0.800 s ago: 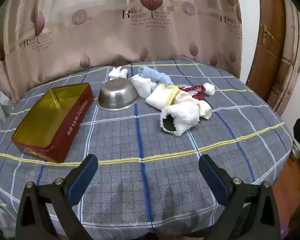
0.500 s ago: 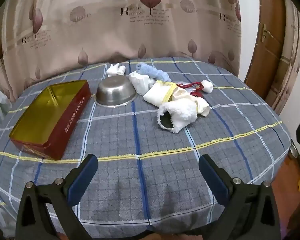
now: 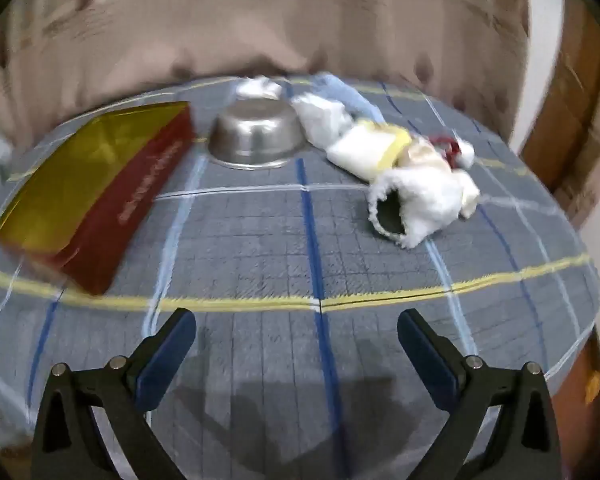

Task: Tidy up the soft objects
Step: 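Reach the left gripper to the white fluffy slipper and grasp it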

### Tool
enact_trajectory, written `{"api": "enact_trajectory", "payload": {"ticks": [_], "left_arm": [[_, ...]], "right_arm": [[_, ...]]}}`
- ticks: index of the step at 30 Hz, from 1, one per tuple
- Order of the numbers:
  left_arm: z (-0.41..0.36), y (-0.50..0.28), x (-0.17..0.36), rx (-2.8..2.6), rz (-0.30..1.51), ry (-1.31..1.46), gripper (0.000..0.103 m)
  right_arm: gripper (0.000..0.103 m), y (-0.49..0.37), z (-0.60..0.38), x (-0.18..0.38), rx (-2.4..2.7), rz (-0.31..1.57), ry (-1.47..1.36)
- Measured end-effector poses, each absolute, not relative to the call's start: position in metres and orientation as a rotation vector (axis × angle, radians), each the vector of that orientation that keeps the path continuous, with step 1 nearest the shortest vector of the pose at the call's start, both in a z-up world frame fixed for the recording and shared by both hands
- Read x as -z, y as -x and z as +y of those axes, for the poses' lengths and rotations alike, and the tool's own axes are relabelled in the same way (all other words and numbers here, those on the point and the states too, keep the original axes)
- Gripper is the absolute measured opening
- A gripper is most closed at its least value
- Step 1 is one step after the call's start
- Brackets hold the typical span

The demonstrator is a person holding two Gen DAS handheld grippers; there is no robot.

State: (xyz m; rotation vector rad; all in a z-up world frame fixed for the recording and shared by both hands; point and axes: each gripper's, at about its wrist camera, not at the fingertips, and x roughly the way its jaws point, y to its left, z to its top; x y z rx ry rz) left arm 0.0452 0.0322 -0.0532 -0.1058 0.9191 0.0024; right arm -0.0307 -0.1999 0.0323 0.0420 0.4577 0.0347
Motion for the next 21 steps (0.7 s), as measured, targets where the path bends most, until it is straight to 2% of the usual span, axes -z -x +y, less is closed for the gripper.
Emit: {"api": "enact_trajectory", "payload": {"ticks": [4, 9, 21], "left_arm": [[0.043, -0.076, 0.068, 0.061, 0.985, 0.185, 0.103], [0.027, -0.091, 0.075, 0.024, 0.987, 0.036, 0.103], [0.025, -0.071, 0.081, 0.014, 0.91, 0.013, 0.103]], "right_arm": [[0.103, 0.028, -0.2, -0.027, -0.043, 0.47, -0.038], [0.103, 0.027, -0.202, -0.022, -0.041, 0.467, -0.043], [0.103, 0.015, -0.209, -0.015, -0.087, 0.494, -0.081]]}}
